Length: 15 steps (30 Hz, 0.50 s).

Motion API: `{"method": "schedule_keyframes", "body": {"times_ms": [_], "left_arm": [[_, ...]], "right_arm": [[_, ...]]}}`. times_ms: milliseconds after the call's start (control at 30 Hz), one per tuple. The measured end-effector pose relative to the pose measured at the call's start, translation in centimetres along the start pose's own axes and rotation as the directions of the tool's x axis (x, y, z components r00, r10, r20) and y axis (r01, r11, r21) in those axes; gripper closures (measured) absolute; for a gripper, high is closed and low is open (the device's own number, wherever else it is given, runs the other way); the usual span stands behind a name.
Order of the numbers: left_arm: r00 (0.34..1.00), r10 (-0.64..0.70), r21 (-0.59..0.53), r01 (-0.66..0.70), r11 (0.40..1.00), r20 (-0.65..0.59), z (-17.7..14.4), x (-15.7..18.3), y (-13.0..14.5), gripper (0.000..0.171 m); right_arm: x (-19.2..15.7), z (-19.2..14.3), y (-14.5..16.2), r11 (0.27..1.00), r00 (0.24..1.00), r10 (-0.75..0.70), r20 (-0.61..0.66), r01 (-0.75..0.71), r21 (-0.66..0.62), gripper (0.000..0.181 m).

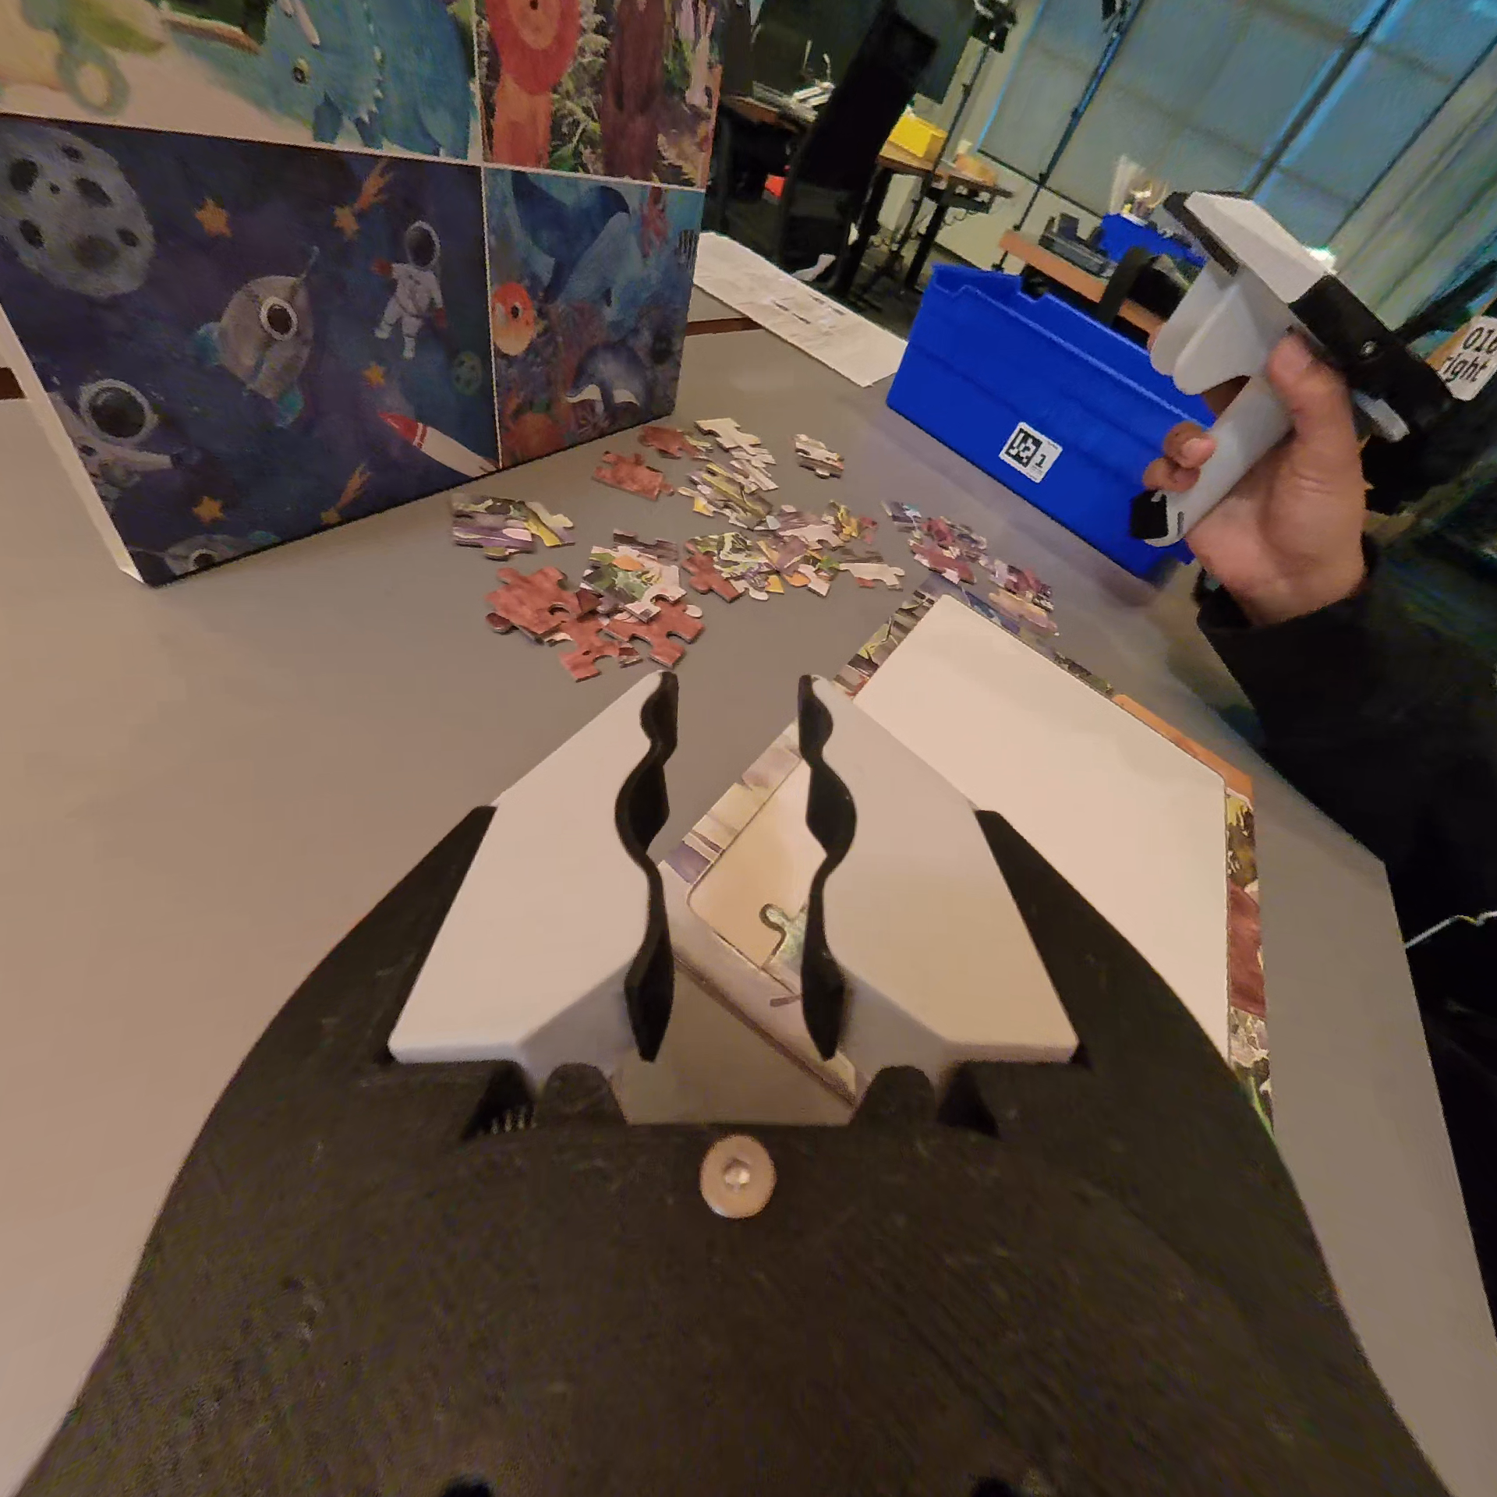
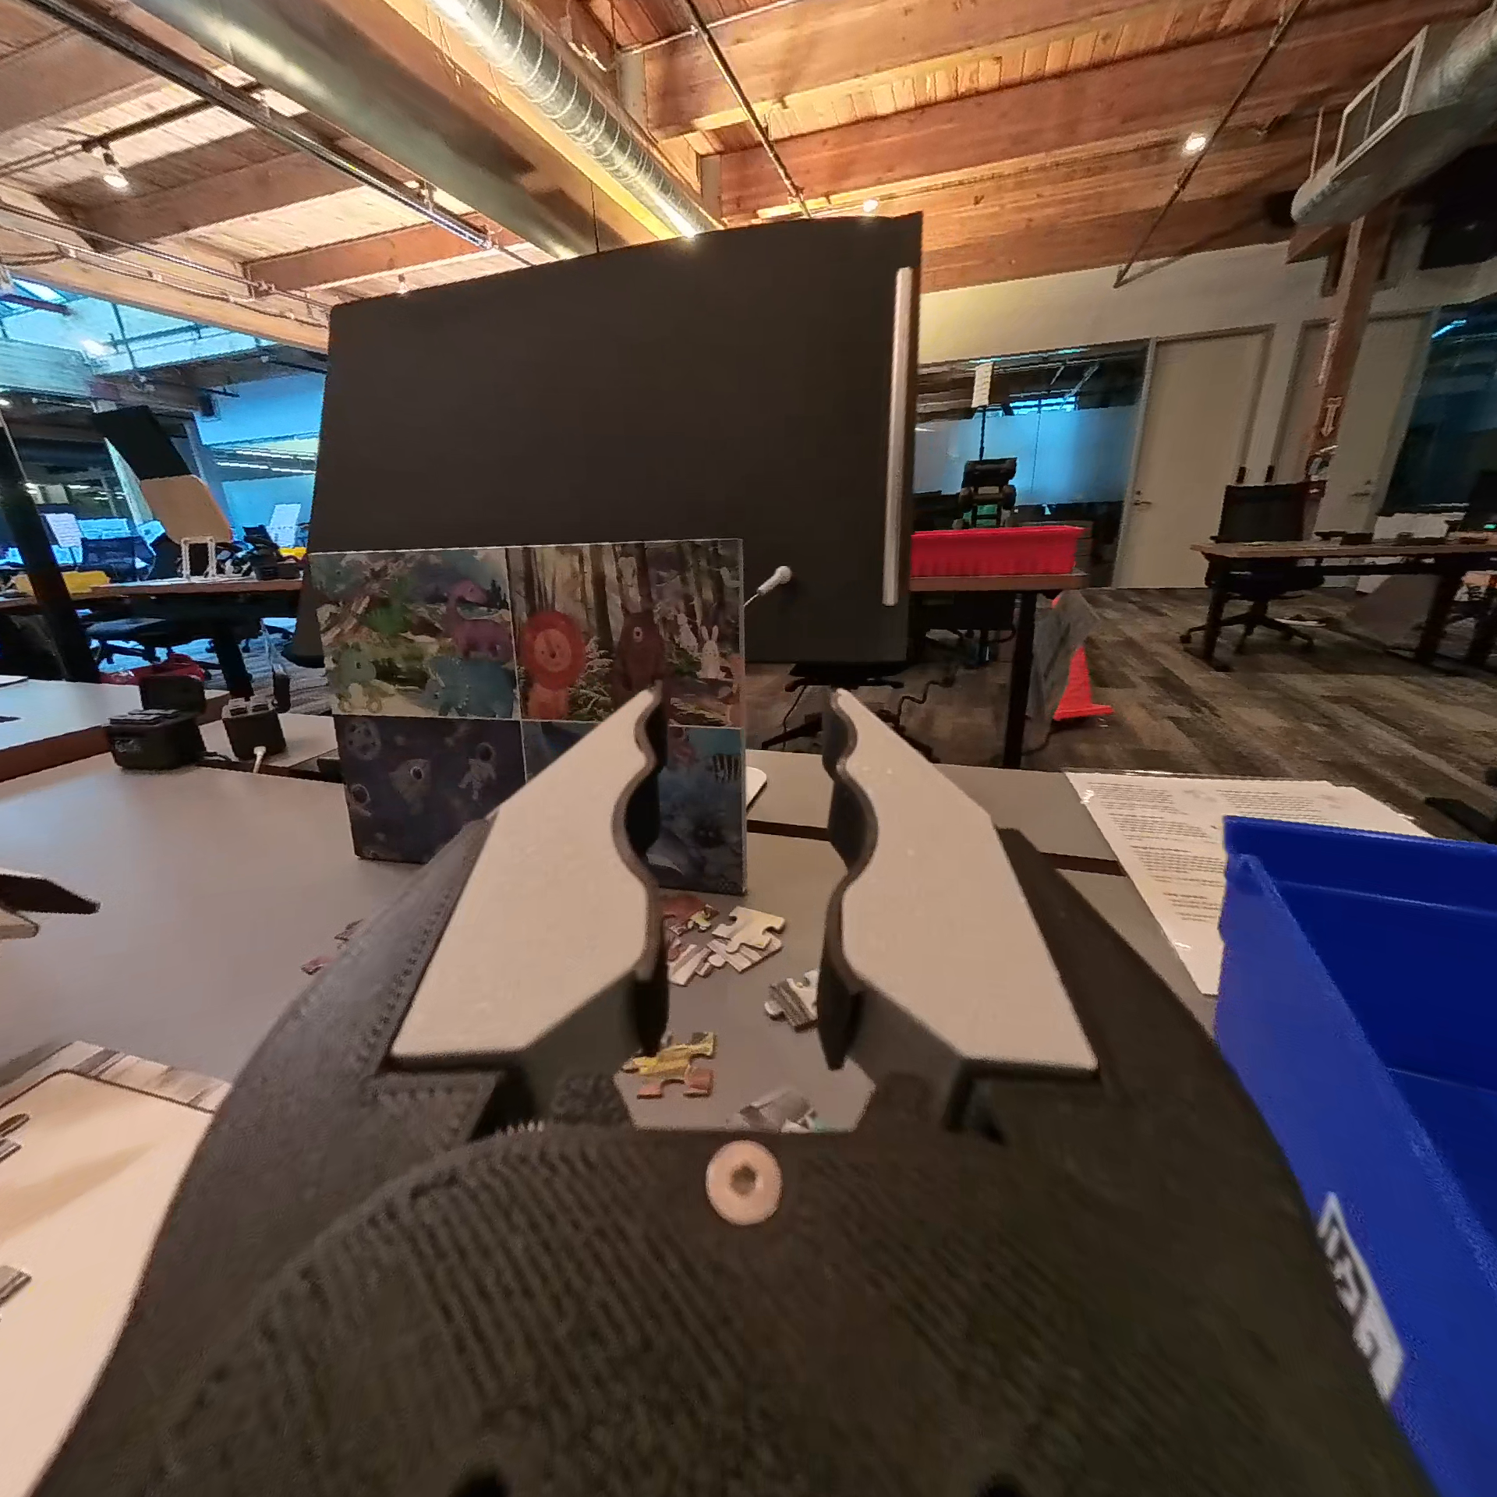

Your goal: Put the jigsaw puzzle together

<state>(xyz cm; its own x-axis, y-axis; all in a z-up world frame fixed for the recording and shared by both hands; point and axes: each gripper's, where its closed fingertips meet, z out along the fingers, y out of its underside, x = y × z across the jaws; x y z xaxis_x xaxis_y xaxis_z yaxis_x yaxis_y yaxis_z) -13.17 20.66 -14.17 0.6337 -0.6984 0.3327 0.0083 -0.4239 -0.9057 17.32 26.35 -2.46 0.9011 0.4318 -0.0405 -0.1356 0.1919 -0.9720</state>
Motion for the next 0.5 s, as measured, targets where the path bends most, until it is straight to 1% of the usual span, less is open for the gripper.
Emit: {"method": "schedule_keyframes", "body": {"times_ms": [100, 200, 267, 367, 500], "left_arm": [[1.0, -0.007, 0.005, 0.007, 1.0, -0.011, 0.0, 0.2, 0.0, 0.141], [1.0, -0.013, -0.007, 0.013, 1.0, -0.005, 0.2, 0.0, 0.2, 0.132], [1.0, -0.008, -0.015, 0.008, 1.0, 0.001, 0.3, -0.1, 0.4, 0.132], [1.0, 0.001, -0.018, -0.001, 1.0, 0.008, 0.3, -0.1, 0.4, 0.131], [1.0, 0.009, -0.017, -0.009, 1.0, 0.005, 0.2, 0.1, 0.3, 0.134]], "right_arm": [[0.5, -0.1, 0.0, 1.0, 1.0, -0.002, -0.008, 0.002, -0.003, 0.147], [0.4, 0.0, 0.3, 1.0, 1.0, 0.01, 0.006, -0.009, -0.015, 0.148], [-0.2, 0.3, 0.9, 0.999, 0.999, 0.025, 0.038, -0.023, -0.04, 0.149], [-1.0, 0.6, 1.8, 0.997, 0.998, 0.01, 0.063, -0.005, -0.078, 0.149], [-2.4, 1.0, 2.9, 0.993, 0.994, 0.02, 0.105, -0.008, -0.114, 0.149]]}}
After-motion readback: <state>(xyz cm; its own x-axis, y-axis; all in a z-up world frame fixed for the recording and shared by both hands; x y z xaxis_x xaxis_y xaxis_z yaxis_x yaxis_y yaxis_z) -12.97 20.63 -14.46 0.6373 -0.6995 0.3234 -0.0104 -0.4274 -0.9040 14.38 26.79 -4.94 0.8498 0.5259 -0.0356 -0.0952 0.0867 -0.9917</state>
